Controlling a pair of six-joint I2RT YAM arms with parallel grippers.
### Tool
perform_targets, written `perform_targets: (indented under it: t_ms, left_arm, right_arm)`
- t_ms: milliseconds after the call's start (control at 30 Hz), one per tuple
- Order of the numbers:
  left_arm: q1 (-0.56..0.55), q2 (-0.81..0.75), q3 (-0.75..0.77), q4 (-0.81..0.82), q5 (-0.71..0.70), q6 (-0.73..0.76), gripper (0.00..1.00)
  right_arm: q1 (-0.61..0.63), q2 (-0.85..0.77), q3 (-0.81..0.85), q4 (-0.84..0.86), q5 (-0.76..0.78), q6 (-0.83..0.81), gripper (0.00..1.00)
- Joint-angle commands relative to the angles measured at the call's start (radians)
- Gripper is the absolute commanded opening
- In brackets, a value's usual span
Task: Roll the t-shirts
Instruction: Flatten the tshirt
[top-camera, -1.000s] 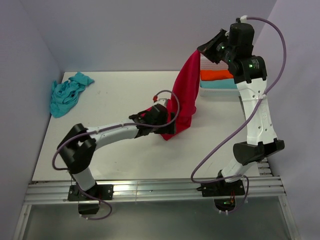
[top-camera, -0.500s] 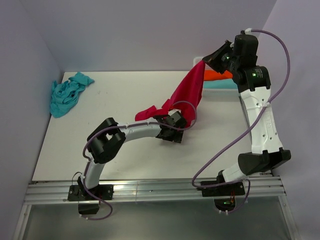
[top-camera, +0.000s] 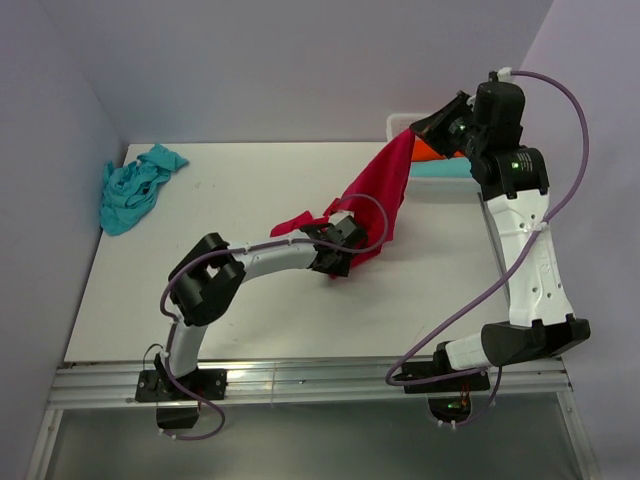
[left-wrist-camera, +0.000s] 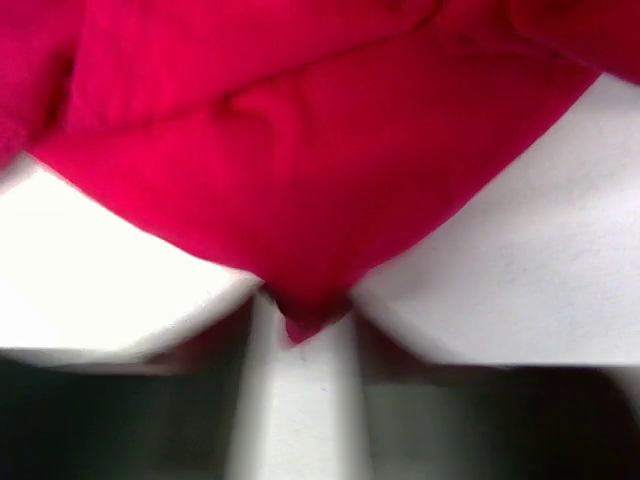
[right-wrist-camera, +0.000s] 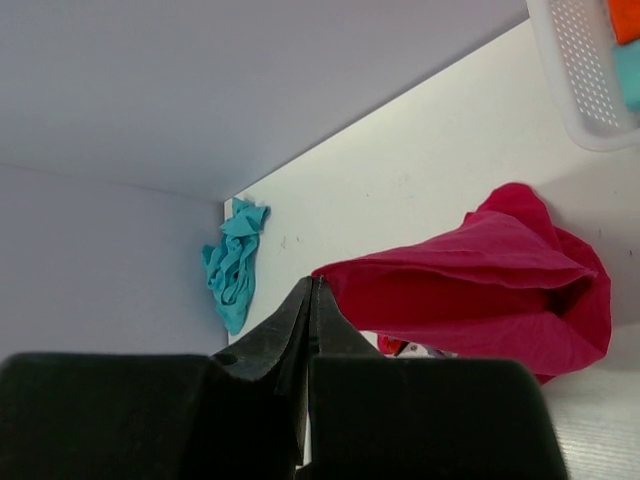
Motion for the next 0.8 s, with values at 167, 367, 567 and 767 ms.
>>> perform_targets:
  t_ms: [167,367,567,767]
  left_arm:
    - [0.022,-0.029,0.013,-0.021,0.002,-0.008,0.00]
    - [0.045,-0.366,-0.160,-0.124,-0.052,-0.062,0.00]
    - [0.042,-0.780,-0.208,-0.245,-0.042,-0.128,0.00]
    - [0.368,-0.910,-0.093,-0.317,0.089,0.062,0.00]
  right_arm:
    - [-0.025,-0.045,0.043,-0.026,0.033,0.007,0.00]
    - [-0.029,-0.146,-0.020,-0.093,0.037,-0.009,0.00]
    - [-0.029,-0.322,-0.034,-0.244,0.086,-0.027,0.00]
    - [-0.066,-0.162,0.190,-0.414,0.149,-0.087,0.00]
